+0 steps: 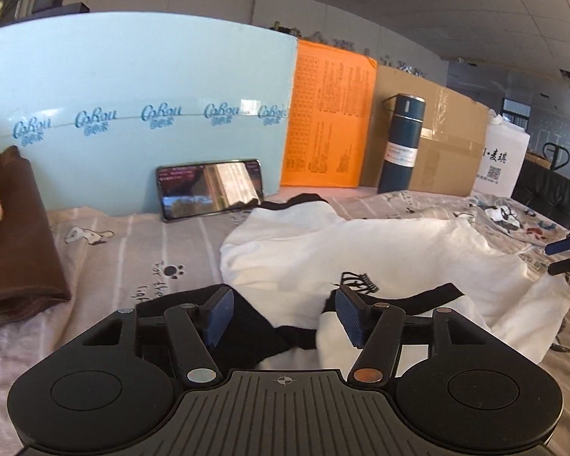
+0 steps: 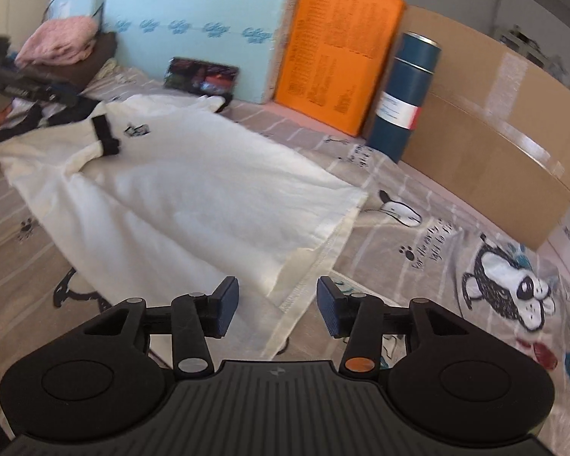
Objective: Fold clothes
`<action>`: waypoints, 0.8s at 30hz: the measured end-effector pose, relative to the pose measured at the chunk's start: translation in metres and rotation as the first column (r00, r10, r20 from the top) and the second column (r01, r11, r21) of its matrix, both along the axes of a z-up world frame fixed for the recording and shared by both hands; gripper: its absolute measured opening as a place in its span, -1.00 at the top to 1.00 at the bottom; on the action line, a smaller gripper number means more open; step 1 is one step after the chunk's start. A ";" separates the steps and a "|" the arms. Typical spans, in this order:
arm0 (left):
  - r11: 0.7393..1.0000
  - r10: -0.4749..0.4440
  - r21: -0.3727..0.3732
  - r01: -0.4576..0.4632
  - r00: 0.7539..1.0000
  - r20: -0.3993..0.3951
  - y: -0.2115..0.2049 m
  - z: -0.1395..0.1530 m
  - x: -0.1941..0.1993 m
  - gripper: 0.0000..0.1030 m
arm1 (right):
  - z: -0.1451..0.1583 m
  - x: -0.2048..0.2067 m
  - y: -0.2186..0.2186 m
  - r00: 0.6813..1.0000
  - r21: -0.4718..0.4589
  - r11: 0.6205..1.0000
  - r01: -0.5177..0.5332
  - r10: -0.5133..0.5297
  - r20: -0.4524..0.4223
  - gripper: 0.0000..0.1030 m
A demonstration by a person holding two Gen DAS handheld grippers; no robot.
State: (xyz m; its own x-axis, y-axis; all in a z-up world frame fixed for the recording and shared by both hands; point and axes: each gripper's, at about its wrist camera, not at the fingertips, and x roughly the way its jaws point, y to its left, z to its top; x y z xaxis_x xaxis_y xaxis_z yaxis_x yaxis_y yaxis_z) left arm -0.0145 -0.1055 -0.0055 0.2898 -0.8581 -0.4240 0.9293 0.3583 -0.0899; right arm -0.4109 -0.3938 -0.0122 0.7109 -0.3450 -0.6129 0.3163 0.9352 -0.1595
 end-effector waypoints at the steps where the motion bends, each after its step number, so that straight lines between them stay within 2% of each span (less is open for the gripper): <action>1: 1.000 0.013 -0.008 -0.013 1.000 0.014 0.006 0.002 -0.002 -0.17 | -0.001 -0.005 -0.004 0.997 0.014 0.998 0.061 -0.061 0.038 0.10; 2: 1.000 0.016 -0.023 -0.016 1.000 0.027 0.014 0.004 -0.005 -0.17 | -0.002 -0.011 -0.006 0.988 0.029 0.992 0.125 -0.127 0.088 0.10; 3: 0.999 0.003 -0.047 -0.001 0.999 0.039 0.024 0.006 -0.010 -0.18 | -0.002 -0.018 -0.006 0.972 0.047 0.981 0.187 -0.192 0.137 0.00; 5: 0.995 -0.046 -0.088 0.051 0.997 0.057 0.042 0.008 -0.022 -0.41 | -0.001 -0.033 0.001 0.920 0.090 0.953 0.289 -0.303 0.248 -0.32; 6: 0.992 -0.076 -0.098 0.082 0.995 0.072 0.051 0.009 -0.030 -0.47 | -0.001 -0.041 0.005 0.885 0.128 0.933 0.336 -0.359 0.296 -0.55; 8: 0.991 -0.100 -0.077 0.108 0.990 0.095 0.062 0.008 -0.043 -0.49 | -0.002 -0.056 0.015 0.825 0.249 0.887 0.389 -0.456 0.335 -0.58; 10: 0.989 -0.131 -0.053 0.138 0.985 0.115 0.075 0.006 -0.057 -0.49 | -0.004 -0.070 0.027 0.767 0.383 0.825 0.415 -0.544 0.342 -0.60; 12: 0.980 -0.191 -0.027 0.197 0.971 0.141 0.086 0.002 -0.068 -0.49 | -0.007 -0.078 0.039 0.745 0.469 0.776 0.422 -0.591 0.308 -0.60; 15: 0.964 -0.266 0.071 0.256 0.940 0.215 0.094 -0.004 -0.085 -0.49 | -0.014 -0.084 0.050 0.714 0.611 0.686 0.396 -0.648 0.264 -0.60; 18: 0.953 -0.289 0.193 0.235 0.896 0.337 0.097 -0.012 -0.099 -0.49 | -0.030 -0.078 0.045 0.701 0.750 0.566 0.343 -0.686 0.197 -0.59; 20: 0.944 -0.302 0.244 0.220 0.875 0.378 0.098 -0.017 -0.103 -0.49 | -0.037 -0.070 0.043 0.698 0.772 0.535 0.342 -0.695 0.173 -0.54; 22: 0.939 -0.322 0.236 0.250 0.881 0.347 0.101 -0.020 -0.099 -0.47 | -0.040 -0.061 0.044 0.701 0.778 0.541 0.320 -0.687 0.190 -0.54; 24: 0.935 -0.333 0.237 0.263 0.881 0.336 0.100 -0.024 -0.096 -0.35 | -0.041 -0.052 0.045 0.712 0.775 0.551 0.309 -0.675 0.196 -0.54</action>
State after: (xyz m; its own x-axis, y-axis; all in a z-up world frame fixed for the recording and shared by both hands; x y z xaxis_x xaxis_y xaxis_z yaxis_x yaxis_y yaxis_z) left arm -0.1110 -0.0053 -0.0292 0.1962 -0.8482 -0.4920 0.9482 0.0363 0.3155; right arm -0.4628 -0.3485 -0.0531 0.7861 -0.3686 -0.4961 0.6145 0.3801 0.6913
